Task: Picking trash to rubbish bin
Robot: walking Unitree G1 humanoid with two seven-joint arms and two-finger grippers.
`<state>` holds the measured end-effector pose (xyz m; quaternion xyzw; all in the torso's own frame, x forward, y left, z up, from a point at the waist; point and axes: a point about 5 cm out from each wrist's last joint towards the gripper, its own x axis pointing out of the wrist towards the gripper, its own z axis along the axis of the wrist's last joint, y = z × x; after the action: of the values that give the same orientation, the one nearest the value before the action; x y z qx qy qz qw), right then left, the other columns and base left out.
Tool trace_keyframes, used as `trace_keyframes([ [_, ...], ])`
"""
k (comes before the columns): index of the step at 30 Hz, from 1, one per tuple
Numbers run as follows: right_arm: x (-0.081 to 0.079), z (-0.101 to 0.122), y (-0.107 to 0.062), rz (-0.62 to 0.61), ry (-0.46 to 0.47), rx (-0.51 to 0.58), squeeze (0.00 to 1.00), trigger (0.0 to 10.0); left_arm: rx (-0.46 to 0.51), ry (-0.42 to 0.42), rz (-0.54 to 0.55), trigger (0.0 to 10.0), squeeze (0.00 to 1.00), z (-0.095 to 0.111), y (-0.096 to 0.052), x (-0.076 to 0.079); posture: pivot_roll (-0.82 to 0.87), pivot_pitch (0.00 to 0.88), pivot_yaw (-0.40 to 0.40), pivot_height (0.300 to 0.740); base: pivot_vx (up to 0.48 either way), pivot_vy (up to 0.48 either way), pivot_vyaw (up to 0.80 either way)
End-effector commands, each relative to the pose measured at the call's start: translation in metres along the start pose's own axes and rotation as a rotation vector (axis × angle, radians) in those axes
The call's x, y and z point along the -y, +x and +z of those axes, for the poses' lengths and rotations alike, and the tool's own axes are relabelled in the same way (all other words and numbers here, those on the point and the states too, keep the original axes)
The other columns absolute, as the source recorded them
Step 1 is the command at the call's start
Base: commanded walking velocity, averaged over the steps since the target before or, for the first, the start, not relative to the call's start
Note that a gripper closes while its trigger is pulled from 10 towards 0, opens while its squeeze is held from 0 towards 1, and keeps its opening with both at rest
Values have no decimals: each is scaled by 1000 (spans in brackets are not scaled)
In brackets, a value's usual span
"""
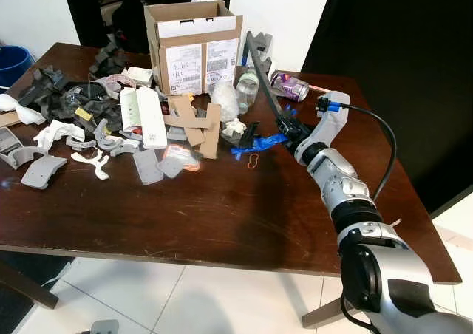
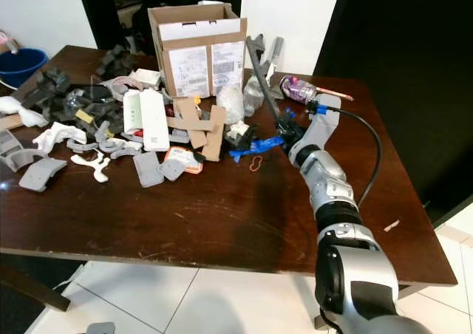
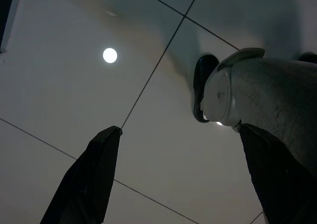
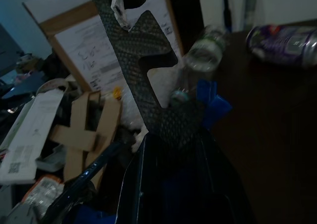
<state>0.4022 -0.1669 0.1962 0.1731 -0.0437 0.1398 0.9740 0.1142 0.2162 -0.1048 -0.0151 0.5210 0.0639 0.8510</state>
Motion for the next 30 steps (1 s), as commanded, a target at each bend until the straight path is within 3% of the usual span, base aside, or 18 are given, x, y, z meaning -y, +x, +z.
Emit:
trace_keyframes([
  [1,8,1,-4,-24,10,14,0,0,-64,13,-52,10000,0,-17,-1,15,142,117,-105,740,0,0,0],
  [6,7,0,-5,-22,51,42,0,0,-60,2,-48,10000,0,-16,-1,14,142,117,-105,740,0,0,0],
  [8,3,-13,-6,-2,-192,-63,0,0,-57,-14,-37,10000,0,-15,-1,12,138,117,-102,740,0,0,0],
  [9,3,-13,-6,-2,-192,-63,0,0,-57,-14,-37,10000,0,-15,-1,12,138,117,-102,740,0,0,0],
  [10,2,-21,-7,10,-311,-124,0,0,-56,-16,-35,10000,0,-15,-1,12,138,117,-102,740,0,0,0],
  [11,2,-25,-8,12,-364,-143,0,0,-56,-16,-33,10000,0,-15,-1,11,139,117,-103,740,0,0,0],
  [14,-6,-23,-6,45,-152,-75,0,0,-57,-21,-26,10000,0,-15,-2,8,139,117,-103,740,0,0,0],
  [18,-8,-22,-5,55,-131,-55,0,0,-58,-27,-21,10000,0,-16,-2,7,139,117,-103,740,0,0,0],
  [27,-5,-7,-1,29,138,58,0,0,-45,-82,10,10000,0,-16,-3,-1,151,113,-108,740,0,0,0],
  [30,-2,-5,-1,6,153,66,0,0,-44,-84,12,10000,0,-16,-3,-1,151,113,-108,740,0,0,0],
])
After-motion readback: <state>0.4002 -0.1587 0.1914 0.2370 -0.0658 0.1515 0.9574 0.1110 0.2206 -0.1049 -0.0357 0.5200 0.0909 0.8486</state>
